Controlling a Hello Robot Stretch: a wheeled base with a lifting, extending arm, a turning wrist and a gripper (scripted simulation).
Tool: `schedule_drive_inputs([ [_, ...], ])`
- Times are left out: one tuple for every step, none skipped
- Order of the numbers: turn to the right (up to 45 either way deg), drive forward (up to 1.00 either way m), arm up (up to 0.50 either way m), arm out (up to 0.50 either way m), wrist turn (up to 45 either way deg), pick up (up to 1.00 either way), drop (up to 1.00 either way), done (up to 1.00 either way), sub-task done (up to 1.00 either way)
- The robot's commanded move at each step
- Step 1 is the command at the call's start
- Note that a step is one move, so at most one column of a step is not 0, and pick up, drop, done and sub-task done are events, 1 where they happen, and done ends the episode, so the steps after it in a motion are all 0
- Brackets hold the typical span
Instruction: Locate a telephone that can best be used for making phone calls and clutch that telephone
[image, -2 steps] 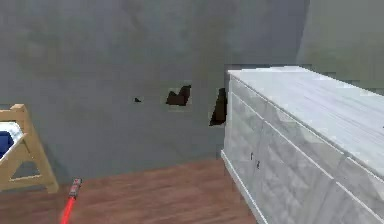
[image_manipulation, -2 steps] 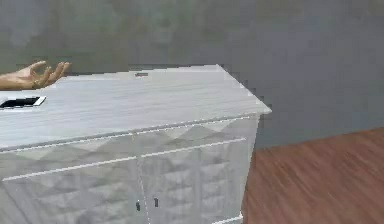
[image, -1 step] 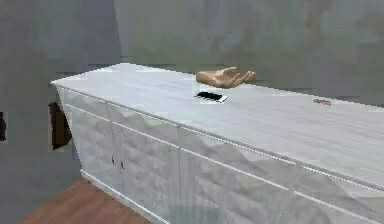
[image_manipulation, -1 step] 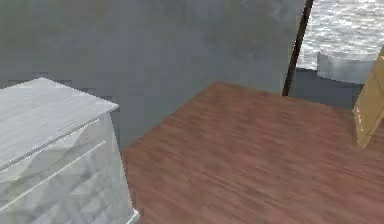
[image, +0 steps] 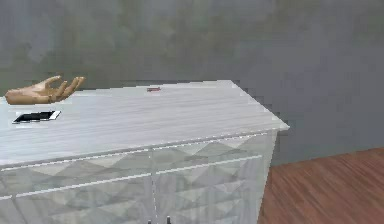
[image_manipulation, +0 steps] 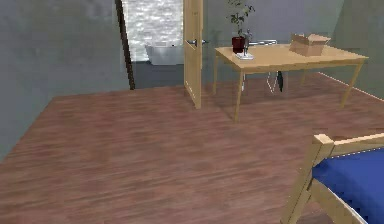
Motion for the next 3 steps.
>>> schedule_drive_inputs([
  [6.0, 0.0, 0.0, 0.0, 0.0, 0.0, 0.0, 0.0, 0.0],
  [0.0, 0.4, 0.0, 0.0, 0.0, 0.0, 0.0, 0.0, 0.0],
  [-45.0, 0.0, 0.0, 0.0, 0.0, 0.0, 0.0, 0.0, 0.0],
])
